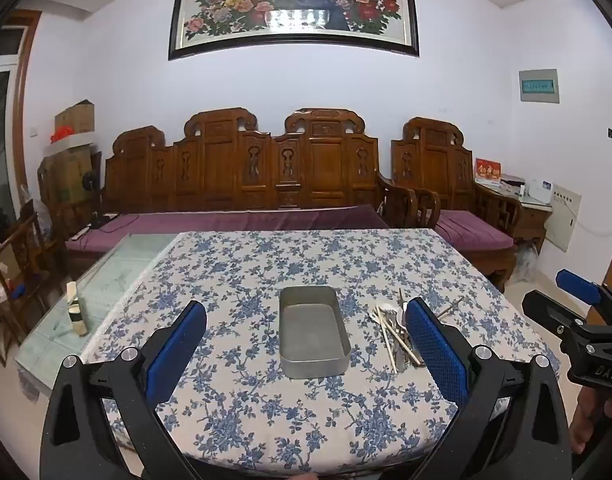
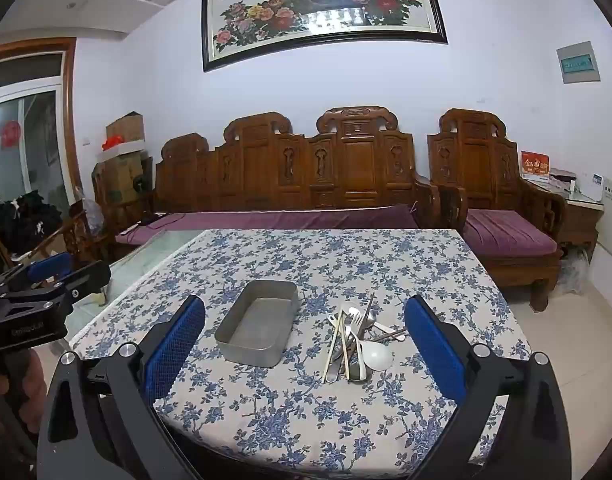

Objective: Organize utensils

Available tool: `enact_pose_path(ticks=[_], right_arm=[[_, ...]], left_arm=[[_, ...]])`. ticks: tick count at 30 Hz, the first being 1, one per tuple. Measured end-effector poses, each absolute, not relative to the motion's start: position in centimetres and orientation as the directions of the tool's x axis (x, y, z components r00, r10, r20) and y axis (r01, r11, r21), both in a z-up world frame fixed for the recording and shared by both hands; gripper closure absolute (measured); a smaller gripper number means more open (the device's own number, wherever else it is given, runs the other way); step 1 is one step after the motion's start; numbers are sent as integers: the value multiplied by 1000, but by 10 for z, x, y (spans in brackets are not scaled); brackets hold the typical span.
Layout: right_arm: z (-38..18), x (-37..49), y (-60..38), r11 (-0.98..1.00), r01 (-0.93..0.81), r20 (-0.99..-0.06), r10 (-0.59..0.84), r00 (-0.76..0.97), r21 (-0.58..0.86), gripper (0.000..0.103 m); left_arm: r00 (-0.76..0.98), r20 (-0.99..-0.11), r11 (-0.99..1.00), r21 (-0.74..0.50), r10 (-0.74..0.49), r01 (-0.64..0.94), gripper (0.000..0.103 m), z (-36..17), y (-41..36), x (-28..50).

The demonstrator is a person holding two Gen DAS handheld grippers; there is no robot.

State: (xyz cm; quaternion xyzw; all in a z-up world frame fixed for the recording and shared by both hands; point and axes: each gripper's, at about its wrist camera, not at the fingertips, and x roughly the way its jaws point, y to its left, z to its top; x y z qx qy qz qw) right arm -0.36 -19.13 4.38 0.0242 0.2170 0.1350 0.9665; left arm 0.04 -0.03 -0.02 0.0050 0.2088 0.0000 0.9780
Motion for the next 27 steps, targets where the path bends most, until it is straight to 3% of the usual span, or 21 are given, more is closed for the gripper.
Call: enact_pose_path(ticks=[27], right_arm=[[42, -4, -194, 963, -245, -418, 268, 868, 109, 3]], left_arm=[[917, -398, 1000, -5, -12, 11, 6, 1, -1, -3]])
